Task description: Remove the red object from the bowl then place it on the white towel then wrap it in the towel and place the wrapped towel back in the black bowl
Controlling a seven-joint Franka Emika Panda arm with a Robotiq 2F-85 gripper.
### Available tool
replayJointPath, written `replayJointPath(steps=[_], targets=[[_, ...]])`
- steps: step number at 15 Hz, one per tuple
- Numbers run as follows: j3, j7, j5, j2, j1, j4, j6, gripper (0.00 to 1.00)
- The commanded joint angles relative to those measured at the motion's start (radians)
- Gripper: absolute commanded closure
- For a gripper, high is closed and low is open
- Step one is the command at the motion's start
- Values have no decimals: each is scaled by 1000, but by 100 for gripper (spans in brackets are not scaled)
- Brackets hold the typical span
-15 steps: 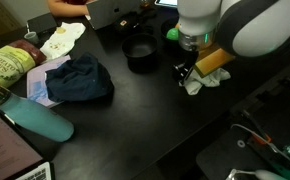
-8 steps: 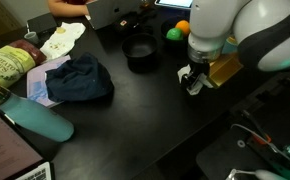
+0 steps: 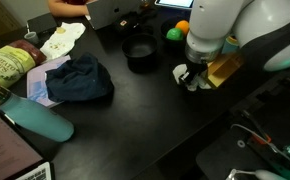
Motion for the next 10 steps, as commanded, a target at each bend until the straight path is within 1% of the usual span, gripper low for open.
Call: replayJointPath(steps=[1,2,3,4,5,6,10], targets=[[3,9,-5,-32,27,21,-26,86],[11,-3,1,-40,29,29,-39,95],[14,-8,-2,-50,37,39,-52,99],[17,-16,-5,-63,46,54,-75,100],[24,-26,-5,-73,52,69,-94,96],[25,-32,-9,-85,64,90,-120,98],[25,-52,-27,-150,103,174,-230,97]])
